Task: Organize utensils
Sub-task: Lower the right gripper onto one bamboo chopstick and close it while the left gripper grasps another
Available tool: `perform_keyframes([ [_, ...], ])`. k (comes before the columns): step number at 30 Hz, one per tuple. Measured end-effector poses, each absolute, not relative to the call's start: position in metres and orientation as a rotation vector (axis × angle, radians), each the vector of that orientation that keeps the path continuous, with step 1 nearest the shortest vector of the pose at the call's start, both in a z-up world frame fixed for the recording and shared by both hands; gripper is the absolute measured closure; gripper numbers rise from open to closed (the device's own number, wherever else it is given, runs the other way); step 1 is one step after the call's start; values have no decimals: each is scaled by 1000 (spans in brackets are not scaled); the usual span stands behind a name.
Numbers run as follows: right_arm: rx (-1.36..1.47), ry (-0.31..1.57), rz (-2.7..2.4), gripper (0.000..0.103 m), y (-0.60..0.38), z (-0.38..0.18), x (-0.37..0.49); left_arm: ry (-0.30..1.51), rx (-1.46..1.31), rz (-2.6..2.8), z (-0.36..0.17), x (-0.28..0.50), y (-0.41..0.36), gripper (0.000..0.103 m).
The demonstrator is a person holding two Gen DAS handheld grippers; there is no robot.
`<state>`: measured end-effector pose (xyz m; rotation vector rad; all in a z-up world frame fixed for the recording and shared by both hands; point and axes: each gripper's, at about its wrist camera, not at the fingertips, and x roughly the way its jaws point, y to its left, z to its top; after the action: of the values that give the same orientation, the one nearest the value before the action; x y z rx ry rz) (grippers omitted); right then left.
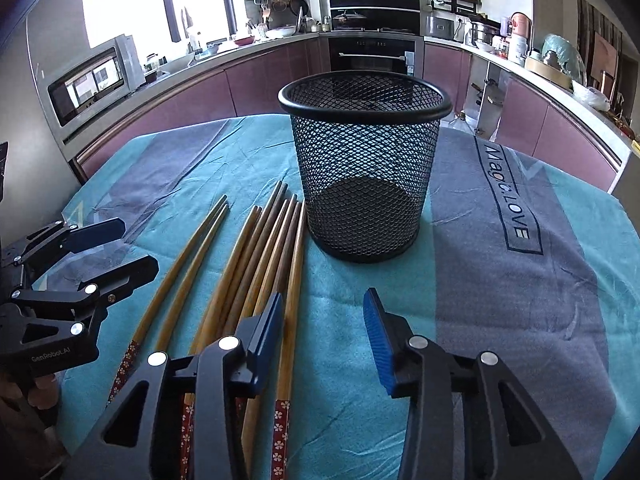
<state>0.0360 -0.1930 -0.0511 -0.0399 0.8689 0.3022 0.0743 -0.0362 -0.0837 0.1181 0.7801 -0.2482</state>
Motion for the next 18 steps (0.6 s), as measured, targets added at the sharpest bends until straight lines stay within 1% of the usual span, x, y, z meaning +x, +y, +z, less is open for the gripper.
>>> perform_keyframes([
  [4,-59,877,303,68,-190,-55,39,803,112,-262,-88,79,-38,42],
  [8,-58,887,305,69,-190,-57,41,815,106,-271,-91,82,-40,44],
  [12,-71,892,299,69,-188,-58,42,837,104,-277,-92,82,-41,49],
  [15,-80,891,298,71,-187,-58,42,837,93,-285,-91,81,-39,50],
  [18,-83,892,302,72,-187,-58,43,843,90,-290,-92,82,-39,52],
])
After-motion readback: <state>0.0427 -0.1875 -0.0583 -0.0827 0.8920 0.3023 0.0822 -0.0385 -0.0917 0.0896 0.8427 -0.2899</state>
